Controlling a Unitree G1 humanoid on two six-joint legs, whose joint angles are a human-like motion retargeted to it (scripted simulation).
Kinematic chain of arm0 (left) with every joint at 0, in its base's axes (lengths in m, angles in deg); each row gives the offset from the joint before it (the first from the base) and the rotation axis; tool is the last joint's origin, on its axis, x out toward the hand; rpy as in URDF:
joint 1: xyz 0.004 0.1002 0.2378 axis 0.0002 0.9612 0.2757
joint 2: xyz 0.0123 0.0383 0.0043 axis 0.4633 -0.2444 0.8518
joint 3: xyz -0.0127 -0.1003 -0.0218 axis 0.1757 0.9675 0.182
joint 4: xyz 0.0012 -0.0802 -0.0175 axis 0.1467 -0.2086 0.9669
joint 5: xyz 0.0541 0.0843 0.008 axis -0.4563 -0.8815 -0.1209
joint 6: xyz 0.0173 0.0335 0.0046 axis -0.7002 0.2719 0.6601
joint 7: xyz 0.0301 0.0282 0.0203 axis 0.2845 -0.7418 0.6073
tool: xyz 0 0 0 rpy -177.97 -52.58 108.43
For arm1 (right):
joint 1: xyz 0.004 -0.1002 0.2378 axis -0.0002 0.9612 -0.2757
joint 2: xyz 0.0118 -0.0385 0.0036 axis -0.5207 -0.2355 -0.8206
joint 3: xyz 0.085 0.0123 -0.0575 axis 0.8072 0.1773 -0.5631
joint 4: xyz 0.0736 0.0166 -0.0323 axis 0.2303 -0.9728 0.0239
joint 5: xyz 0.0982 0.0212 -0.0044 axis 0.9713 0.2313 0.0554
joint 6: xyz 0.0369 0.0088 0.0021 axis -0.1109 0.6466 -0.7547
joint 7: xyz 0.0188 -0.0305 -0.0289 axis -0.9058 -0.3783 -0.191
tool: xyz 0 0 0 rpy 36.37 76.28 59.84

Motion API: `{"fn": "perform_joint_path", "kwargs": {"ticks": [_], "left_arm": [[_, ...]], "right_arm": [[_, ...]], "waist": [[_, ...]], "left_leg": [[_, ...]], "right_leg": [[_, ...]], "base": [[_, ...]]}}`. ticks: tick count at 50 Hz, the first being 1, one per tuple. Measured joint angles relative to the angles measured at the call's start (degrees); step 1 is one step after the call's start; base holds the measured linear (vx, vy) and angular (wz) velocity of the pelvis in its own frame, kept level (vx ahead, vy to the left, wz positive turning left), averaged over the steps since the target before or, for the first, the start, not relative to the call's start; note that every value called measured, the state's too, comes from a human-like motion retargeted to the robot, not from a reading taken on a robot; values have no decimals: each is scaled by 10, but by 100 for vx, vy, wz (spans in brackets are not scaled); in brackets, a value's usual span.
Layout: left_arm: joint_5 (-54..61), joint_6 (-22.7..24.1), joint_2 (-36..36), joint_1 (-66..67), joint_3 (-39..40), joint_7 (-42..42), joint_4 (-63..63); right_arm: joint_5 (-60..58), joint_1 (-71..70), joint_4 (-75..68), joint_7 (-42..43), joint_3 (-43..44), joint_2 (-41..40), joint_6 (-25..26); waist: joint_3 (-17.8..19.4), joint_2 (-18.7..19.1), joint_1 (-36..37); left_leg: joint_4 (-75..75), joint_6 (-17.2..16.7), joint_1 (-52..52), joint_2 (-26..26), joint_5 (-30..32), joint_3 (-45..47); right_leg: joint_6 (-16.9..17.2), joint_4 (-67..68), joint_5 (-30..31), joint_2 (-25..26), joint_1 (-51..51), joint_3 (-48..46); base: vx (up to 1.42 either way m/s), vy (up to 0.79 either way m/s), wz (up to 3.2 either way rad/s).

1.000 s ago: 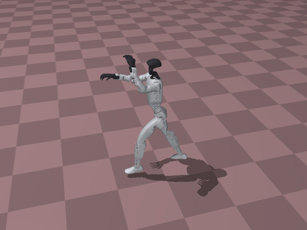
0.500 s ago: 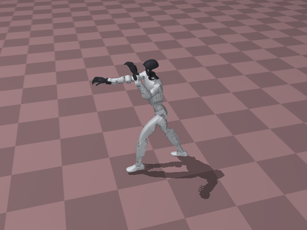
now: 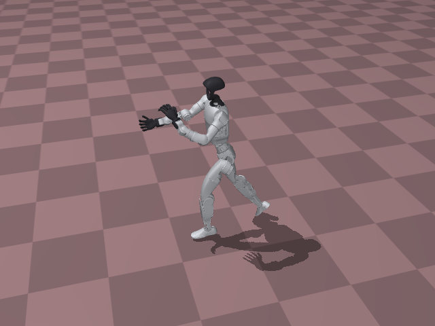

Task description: Kungfu

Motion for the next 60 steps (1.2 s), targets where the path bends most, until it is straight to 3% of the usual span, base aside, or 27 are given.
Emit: {"fn": "perform_joint_path", "kwargs": {"ticks": [2,5,7,9,11,15,17,19,21,25,29,32,35,38,40,43,46,50,52,53,55,58,60], "left_arm": [[-33,-13,2,-9,36,-53,-54],[-89,-28,21,-45,95,-126,-180],[-158,-53,29,-82,126,-175,-306],[-218,-89,36,-127,140,-236,-460],[-236,-138,60,-180,127,-270,-617],[-205,-244,146,-249,96,-191,-804],[-194,-244,178,-242,102,-213,-813],[-194,-199,200,-226,93,-254,-805],[-216,-167,208,-210,86,-297,-799],[-235,-168,201,-189,88,-298,-791],[-198,-143,193,-133,131,-247,-722],[-59,-119,178,-43,158,-145,-603],[173,-147,144,76,154,33,-436],[404,-189,64,226,166,246,-290],[508,-238,-6,335,183,379,-238],[566,-299,-94,501,197,505,-220],[606,-323,-160,651,172,518,-191],[644,-355,-212,783,168,515,-157],[637,-353,-213,802,184,516,-162],[632,-349,-205,803,193,512,-161],[620,-342,-198,806,199,509,-153],[608,-344,-197,800,200,521,-147],[606,-356,-202,800,205,529,-154]], "right_arm": [[34,74,71,-82,-25,-33,14],[19,231,189,-150,-80,-70,20],[-12,360,260,-153,-114,-61,4],[-55,501,316,-150,-127,-37,-19],[-82,642,364,-141,-115,-8,-34],[-35,865,442,-137,-55,38,-56],[-18,951,474,-141,-16,40,-71],[-14,1015,499,-133,20,45,-91],[-38,1058,517,-117,48,46,-115],[-109,1084,550,-92,65,65,-149],[-170,1051,600,-63,46,120,-158],[-243,990,645,5,24,158,-169],[-343,874,676,105,-17,188,-175],[-445,696,668,170,-46,209,-144],[-505,558,634,191,-50,220,-125],[-605,351,536,204,-52,238,-99],[-698,164,396,211,-54,281,-67],[-887,-49,112,228,-61,352,-22],[-988,-127,-32,238,-79,392,78],[-1016,-159,-92,238,-91,407,152],[-1080,-212,-179,216,-102,417,238],[-1089,-246,-171,214,-113,428,194],[-1077,-238,-134,262,-106,415,136]], "waist": [[-7,41,-27],[-27,113,-65],[-29,137,-73],[-21,161,-85],[-4,177,-116],[48,214,-204],[75,217,-240],[88,211,-263],[78,207,-275],[62,207,-295],[73,215,-302],[57,224,-288],[22,213,-249],[-14,177,-191],[-39,148,-160],[-66,108,-130],[-57,64,-84],[0,-33,1],[27,-81,50],[33,-94,68],[53,-116,94],[85,-123,112],[81,-110,98]], "left_leg": [[-39,3,45,-6,6,-19],[-64,-8,74,23,14,-68],[-74,-9,101,34,11,-67],[-105,14,152,19,12,-45],[-138,33,200,-7,17,-33],[-162,44,265,-32,15,-48],[-172,48,300,-41,12,-48],[-180,50,326,-48,10,-47],[-186,51,332,-49,6,-50],[-193,48,330,-48,2,-68],[-186,45,332,-42,2,-77],[-181,39,309,-39,5,-86],[-174,36,274,-44,8,-89],[-161,30,236,-52,6,-76],[-148,26,204,-56,1,-68],[-109,24,140,-66,-9,-64],[-48,24,72,-62,-29,-61],[43,28,0,-51,-61,-37],[92,25,-40,-26,-72,-27],[117,15,-68,1,-74,-42],[146,18,-96,7,-80,-40],[157,20,-114,6,-69,-39],[159,16,-126,7,-59,-48]], "right_leg": [[-5,76,-27,31,-39,43],[10,172,-173,173,-149,138],[10,192,-241,237,-207,201],[1,168,-262,236,-250,240],[-41,125,-264,221,-299,251],[-138,-13,-213,242,-376,274],[-168,-81,-181,251,-402,270],[-163,-141,-166,256,-427,244],[-165,-180,-165,258,-463,210],[-169,-173,-178,254,-520,176],[-176,-133,-153,256,-510,204],[-165,-120,-155,243,-482,230],[-144,-95,-189,215,-435,247],[-108,-45,-235,174,-362,250],[-81,-14,-265,139,-309,233],[-61,3,-277,73,-223,152],[-69,-10,-265,48,-130,90],[-31,-61,-230,39,-26,72],[9,-88,-216,39,-1,57],[10,-101,-241,62,-1,36],[10,-118,-312,61,2,31],[-3,-108,-406,47,-2,8],[-7,-103,-438,60,-7,12]], "base": [[47,32,16],[37,0,-9],[42,11,-53],[36,62,-56],[29,45,14],[21,8,51],[20,-6,20],[20,-18,9],[16,-25,10],[8,-13,33],[7,6,25],[6,6,23],[-1,5,10],[-6,4,-13],[-9,-5,-5],[-17,-11,27],[-38,-21,15],[-40,-51,-17],[-35,-75,-74],[-32,-76,-66],[-26,-42,-15],[-33,-17,17],[-24,-1,28]]}}
